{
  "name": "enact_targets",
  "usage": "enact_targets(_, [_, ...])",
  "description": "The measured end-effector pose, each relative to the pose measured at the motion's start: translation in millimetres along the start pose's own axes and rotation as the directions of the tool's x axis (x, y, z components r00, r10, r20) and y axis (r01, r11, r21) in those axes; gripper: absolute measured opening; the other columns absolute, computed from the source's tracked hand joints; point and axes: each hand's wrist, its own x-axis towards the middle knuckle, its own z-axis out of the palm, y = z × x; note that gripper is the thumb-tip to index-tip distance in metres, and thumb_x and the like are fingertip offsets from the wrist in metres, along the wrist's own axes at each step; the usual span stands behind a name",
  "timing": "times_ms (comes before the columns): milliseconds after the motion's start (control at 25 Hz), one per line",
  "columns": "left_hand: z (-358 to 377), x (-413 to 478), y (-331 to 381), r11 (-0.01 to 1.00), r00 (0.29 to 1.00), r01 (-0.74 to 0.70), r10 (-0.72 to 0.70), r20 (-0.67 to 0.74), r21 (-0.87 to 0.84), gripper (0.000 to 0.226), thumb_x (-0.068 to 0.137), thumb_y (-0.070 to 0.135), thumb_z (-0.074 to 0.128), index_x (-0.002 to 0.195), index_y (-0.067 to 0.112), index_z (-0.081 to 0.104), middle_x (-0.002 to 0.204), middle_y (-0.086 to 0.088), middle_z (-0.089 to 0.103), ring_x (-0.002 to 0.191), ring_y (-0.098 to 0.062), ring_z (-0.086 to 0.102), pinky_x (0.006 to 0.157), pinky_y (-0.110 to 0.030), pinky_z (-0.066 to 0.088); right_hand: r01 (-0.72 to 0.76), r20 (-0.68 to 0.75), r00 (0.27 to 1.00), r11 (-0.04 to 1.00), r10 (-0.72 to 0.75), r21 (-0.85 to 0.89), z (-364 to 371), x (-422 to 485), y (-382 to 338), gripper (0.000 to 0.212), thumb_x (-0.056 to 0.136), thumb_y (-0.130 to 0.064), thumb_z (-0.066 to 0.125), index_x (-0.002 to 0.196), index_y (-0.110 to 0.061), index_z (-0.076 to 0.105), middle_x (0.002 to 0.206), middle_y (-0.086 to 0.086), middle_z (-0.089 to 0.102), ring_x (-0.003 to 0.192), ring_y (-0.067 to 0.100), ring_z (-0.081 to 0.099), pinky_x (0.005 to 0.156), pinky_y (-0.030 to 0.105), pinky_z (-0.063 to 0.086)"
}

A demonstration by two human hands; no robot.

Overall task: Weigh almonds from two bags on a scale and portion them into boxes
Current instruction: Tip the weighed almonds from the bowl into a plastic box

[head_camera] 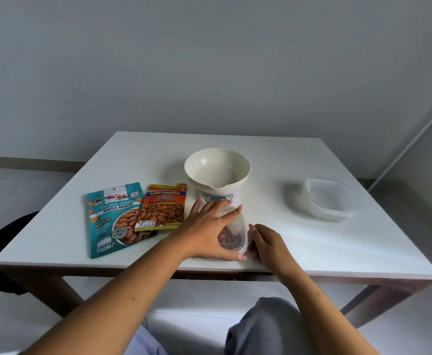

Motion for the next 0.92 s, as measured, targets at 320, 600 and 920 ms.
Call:
enact_targets(320, [31.5, -19.6, 17.4, 0.955, 0.973, 0.048, -0.112, -0.204, -0.293, 0.082, 0.085, 0.07, 0.033, 0.153, 0.028, 0.015, 0.163, 0.005, -0.005, 0.149, -0.011, -0.009, 0.121, -0.051, 0.007, -0.035, -0.33, 0.944, 0.997, 0.009, -0.075, -40.1, 1.7, 8.7, 0.036, 0.098, -0.016, 0.044, 0.063, -0.007, 0.05, 0.046, 0.003, 0.051, 0.037, 0.009, 0.046, 0.038, 0.01, 0.033])
enact_targets(600, [58.8, 31.3, 53.9, 0.788, 0.92, 0.033, -0.265, -0.29, -0.615, 0.078, 0.094, 0.027, 0.056, 0.153, 0.013, 0.008, 0.163, -0.006, 0.003, 0.144, -0.007, 0.016, 0.11, -0.01, 0.016, 0.076, -0.372, 0.926, 0.997, -0.058, 0.034, -45.5, -13.5, 20.6, 0.047, 0.093, -0.036, 0.052, 0.137, -0.022, 0.042, 0.12, 0.0, 0.056, 0.1, 0.015, 0.061, 0.084, 0.029, 0.051])
enact_targets(920, [67.0, 93.9, 42.6, 0.854, 0.915, -0.008, -0.204, -0.348, -0.52, 0.079, 0.094, 0.04, 0.042, 0.152, 0.003, 0.005, 0.162, -0.009, 0.0, 0.139, -0.002, 0.004, 0.111, -0.005, 0.002, 0.063, -0.353, 0.921, 0.956, -0.166, -0.287, -58.9, 34.5, 31.6, 0.056, 0.094, -0.03, 0.051, 0.146, -0.022, 0.03, 0.106, 0.017, 0.061, 0.074, 0.003, 0.06, 0.067, 0.012, 0.04])
